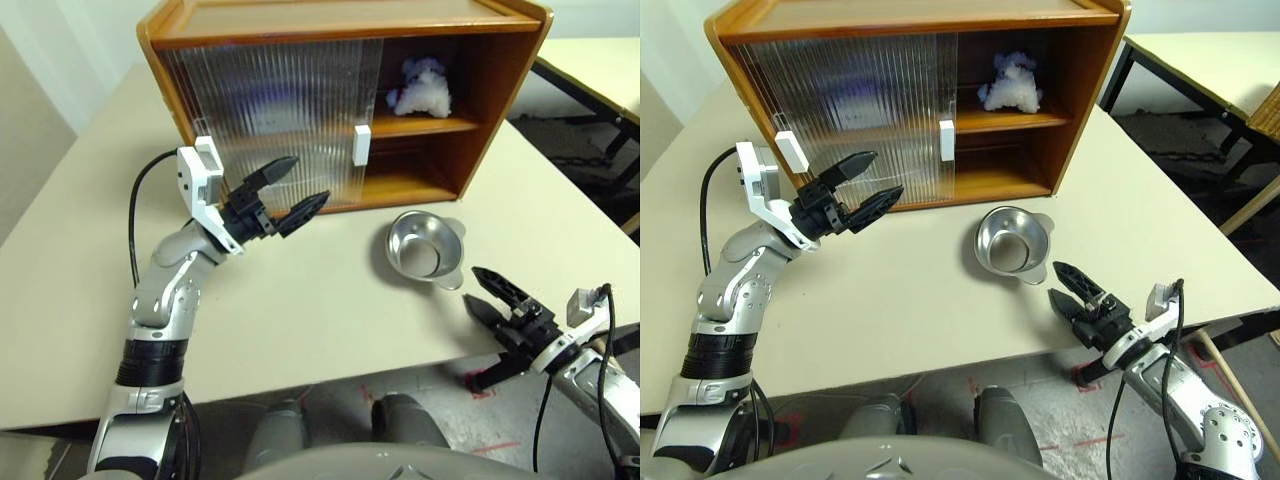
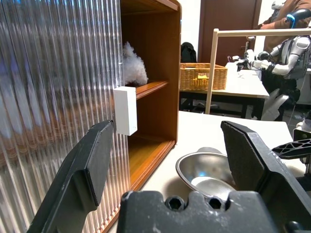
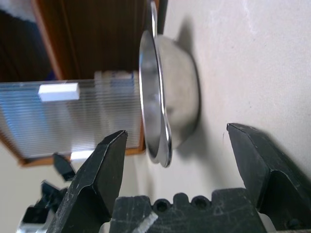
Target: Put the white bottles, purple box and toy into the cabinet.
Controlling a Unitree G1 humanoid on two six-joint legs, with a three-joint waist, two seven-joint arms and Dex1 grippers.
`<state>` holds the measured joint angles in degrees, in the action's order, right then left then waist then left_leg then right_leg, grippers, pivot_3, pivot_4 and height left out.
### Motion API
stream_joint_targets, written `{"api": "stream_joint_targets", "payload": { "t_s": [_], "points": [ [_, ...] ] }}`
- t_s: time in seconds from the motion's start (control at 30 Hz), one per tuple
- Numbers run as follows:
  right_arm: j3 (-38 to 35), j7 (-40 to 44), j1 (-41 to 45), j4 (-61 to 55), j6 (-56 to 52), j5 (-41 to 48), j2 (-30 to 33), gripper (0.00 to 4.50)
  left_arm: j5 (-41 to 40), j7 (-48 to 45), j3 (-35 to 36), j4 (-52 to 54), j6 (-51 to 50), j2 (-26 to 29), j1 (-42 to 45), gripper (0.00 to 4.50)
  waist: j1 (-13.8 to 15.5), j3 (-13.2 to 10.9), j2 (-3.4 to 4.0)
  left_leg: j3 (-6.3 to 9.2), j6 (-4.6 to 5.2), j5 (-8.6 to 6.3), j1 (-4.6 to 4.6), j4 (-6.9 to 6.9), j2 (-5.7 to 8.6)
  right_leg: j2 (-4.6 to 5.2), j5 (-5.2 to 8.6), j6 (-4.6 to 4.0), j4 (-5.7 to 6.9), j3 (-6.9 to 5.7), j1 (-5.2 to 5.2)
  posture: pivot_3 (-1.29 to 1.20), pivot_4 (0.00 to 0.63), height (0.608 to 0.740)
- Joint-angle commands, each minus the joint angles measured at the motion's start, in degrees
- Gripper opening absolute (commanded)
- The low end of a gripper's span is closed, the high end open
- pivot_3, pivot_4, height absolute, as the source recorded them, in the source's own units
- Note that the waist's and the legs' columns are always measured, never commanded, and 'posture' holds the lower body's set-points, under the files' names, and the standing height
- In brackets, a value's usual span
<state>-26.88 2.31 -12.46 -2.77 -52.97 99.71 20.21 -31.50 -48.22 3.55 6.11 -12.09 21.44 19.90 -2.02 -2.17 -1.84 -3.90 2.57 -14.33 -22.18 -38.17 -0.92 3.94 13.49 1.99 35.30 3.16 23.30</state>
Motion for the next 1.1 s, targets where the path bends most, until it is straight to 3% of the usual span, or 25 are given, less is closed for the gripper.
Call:
{"api": "stream_joint_targets", "payload": {
  "t_s": [0.03,0.53,1.1],
  "points": [
    [0.6,3.1,0.1,3.9,-1.5,-2.0,1.2,4.49,0.2,-0.2,0.2,-0.3,0.0,0.3,0.3,4.5,0.0,0.1,-0.08,0.0,0.0,0.0,0.01,-0.01,0.0,0.0,0.0,0.0,0.0,0.0,0.0,0.02,0.0,0.74],
    [0.4,12.8,1.9,7.1,-6.0,-2.6,2.8,4.49,0.3,0.3,-0.1,0.3,-0.1,-0.1,-0.6,4.5,0.1,0.1,-0.12,0.0,-0.01,-0.01,0.0,-0.01,0.0,-0.02,-0.04,0.06,0.01,-0.01,0.0,0.03,0.0,0.74],
    [0.7,13.0,2.6,5.4,-7.1,-4.3,3.5,4.49,0.6,0.6,-0.6,0.4,0.3,-1.1,-1.1,4.5,0.1,0.1,-0.12,0.0,-0.01,-0.01,0.0,-0.02,0.01,-0.02,-0.06,0.1,0.02,-0.01,0.0,0.02,0.0,0.74]
  ]
}}
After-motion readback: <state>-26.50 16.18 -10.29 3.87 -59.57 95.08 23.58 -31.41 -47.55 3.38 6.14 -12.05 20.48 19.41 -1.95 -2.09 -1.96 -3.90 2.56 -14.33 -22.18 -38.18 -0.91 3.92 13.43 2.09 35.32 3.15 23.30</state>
